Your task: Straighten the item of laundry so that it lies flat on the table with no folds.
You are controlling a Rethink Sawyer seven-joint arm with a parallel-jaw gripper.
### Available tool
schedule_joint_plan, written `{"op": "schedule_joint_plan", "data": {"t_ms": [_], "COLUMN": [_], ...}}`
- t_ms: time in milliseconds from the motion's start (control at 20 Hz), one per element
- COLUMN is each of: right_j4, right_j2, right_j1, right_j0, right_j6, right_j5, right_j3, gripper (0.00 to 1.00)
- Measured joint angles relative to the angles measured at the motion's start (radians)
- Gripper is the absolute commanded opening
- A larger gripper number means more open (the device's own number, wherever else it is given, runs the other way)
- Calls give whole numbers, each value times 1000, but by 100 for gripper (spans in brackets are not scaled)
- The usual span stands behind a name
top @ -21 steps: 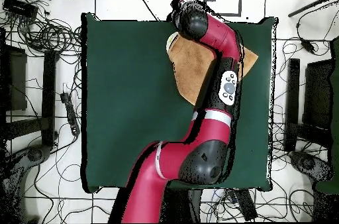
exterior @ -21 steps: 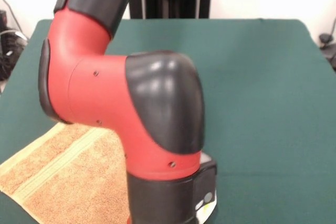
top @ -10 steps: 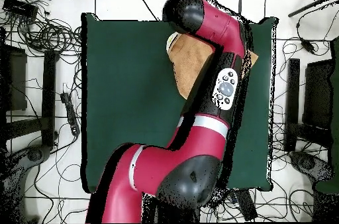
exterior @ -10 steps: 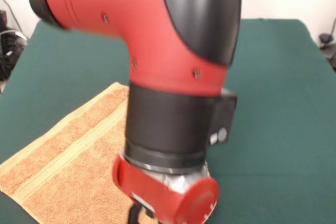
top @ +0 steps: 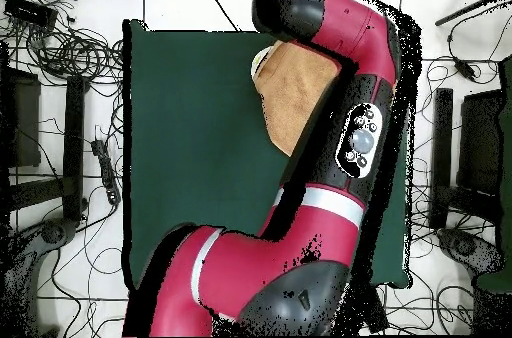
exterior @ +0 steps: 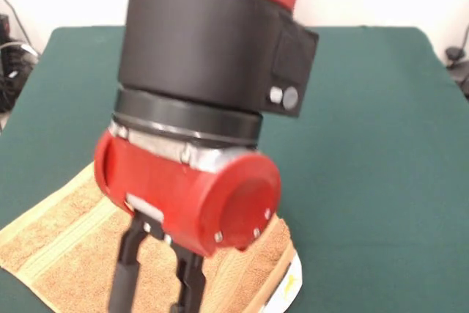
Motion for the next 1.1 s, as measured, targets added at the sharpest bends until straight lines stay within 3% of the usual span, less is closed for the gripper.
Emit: {"op": "schedule_joint_plan", "data": {"t_ms": [150, 400, 800, 1100], "right_j4": [-40, -97, -142, -169], "right_j2": [-25, -103, -141, -141], "right_j1": [-13, -3, 24, 47], "right_j0": [2, 2, -2, -4], "right_j6": [0, 0, 0, 0], "right_j5": [18, 238, 561, 614], "right_j3": [-2, -20, -35, -37], "gripper": [100, 100, 100, 100]}}
